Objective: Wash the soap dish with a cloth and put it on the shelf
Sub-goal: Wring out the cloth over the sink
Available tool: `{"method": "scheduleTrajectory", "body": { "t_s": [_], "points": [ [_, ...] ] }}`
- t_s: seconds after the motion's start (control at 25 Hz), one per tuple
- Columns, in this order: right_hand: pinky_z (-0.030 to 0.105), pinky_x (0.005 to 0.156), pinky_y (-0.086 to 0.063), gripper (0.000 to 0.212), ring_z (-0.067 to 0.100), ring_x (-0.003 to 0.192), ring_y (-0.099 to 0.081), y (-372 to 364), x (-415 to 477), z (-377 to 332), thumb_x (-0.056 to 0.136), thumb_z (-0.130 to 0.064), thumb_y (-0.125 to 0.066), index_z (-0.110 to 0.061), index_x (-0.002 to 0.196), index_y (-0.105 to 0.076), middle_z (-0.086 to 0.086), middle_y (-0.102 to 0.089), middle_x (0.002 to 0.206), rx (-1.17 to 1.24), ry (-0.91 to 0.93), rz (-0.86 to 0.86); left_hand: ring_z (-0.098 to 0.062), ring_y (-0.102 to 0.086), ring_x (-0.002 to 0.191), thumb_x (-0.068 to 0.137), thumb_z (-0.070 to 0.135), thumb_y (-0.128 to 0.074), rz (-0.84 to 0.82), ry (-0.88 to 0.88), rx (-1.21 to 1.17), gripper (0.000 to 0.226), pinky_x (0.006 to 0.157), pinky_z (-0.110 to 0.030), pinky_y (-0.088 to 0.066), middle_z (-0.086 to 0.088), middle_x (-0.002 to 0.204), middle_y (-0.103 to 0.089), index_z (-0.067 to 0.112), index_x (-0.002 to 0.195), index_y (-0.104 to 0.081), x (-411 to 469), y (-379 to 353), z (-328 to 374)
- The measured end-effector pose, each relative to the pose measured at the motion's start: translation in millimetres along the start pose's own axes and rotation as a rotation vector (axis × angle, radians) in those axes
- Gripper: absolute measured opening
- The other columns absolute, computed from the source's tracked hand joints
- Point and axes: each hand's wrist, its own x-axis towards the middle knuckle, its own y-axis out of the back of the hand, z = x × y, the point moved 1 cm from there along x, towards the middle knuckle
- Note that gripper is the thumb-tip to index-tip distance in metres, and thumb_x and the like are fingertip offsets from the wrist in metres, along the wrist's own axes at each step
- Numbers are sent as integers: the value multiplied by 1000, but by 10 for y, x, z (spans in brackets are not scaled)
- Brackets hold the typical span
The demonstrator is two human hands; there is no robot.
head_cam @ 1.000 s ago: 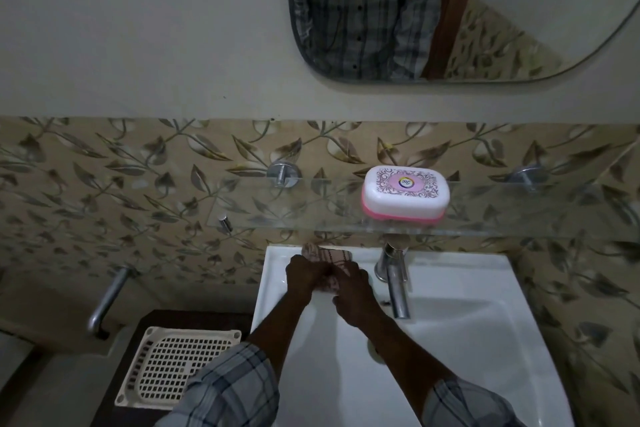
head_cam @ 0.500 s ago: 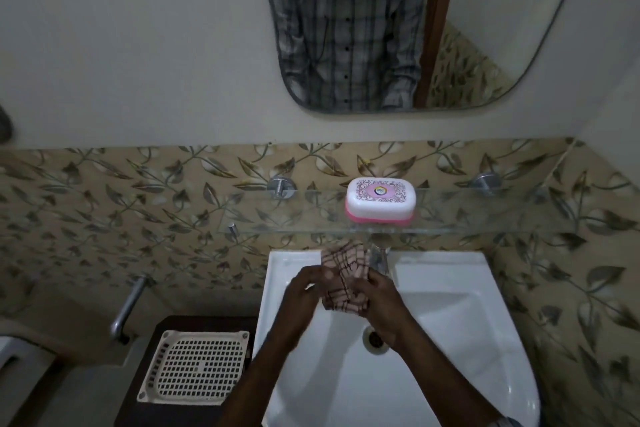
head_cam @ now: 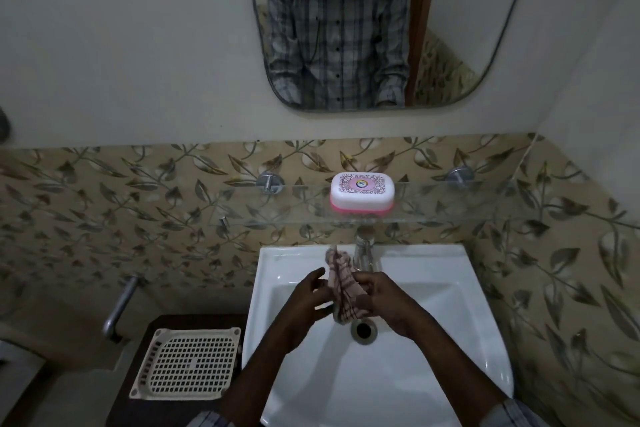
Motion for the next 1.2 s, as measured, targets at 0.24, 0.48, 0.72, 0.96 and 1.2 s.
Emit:
{"method": "scheduleTrajectory", "body": {
  "t_s": [0.24,0.48,0.72,0.96,1.2],
  "points": [
    [31,61,-50,32,25,68,-67,114,41,-89,80,1,-45,-15,83,-72,14,-72,81,74,-136,341,-36,-68,105,91,-1,-47,22,166,-633,36,88,-45,-57,-26,122,-67,-3,123,-61,-25,134,-16],
    [34,65,-60,15,26,84,-76,245,3,119,89,-16,-69,-11,102,-73,11,-78,95,102,-166,388,-39,-63,117,91,22,-65,88,1,-268,36,102,-57,-47,-22,122,-69,6,124,-66,-107,344,-177],
    [43,73,-61,13,21,82,-70,-26,130,166,97,-28,-59,-20,91,-67,1,-74,87,-148,-20,665,-6,-59,51,94,44,-58,806,-311,347,43,47,-15,-42,4,51,-63,25,56,-60,-51,283,-79],
    [43,92,-54,43,26,101,-64,-176,246,118,102,-49,-38,-16,111,-63,4,-69,105,-191,-115,651,-19,-72,72,101,41,-47,716,-276,185,44,63,-36,-56,-8,74,-75,15,77,-73,-67,373,-124],
    [50,74,-61,26,30,88,-71,-223,408,240,99,-29,-43,-18,98,-67,12,-74,100,-32,-195,510,-28,-75,80,93,0,-51,459,110,-351,23,66,-33,-61,-20,90,-77,-7,106,-69,-315,810,-300]
  ]
}}
